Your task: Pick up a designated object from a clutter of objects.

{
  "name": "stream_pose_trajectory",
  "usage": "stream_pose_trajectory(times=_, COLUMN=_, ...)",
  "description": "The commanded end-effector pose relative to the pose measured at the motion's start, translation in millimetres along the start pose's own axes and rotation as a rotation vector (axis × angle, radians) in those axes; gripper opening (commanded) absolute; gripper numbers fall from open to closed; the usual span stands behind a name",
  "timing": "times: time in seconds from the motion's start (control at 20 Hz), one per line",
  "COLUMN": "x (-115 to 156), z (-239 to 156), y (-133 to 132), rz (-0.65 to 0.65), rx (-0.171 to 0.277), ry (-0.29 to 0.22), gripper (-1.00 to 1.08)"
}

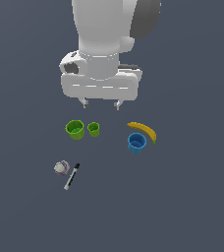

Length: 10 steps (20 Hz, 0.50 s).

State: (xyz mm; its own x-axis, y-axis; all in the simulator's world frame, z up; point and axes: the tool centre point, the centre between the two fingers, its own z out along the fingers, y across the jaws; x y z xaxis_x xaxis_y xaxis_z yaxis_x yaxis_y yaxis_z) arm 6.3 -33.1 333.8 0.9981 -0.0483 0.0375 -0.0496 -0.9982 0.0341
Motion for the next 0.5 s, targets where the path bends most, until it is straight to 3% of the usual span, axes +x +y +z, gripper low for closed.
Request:
stream_pose_trajectory(times=0.0, x=0.0, z=0.0, y=0.0, rz=0.000, rx=0.000, ry=0.000, gripper=0.28)
stream_pose_trajectory(times=0.45, x=2.3, z=-3.5, y=-5.7, rz=-0.025, rx=-0.012, ry=0.016, gripper=0.28)
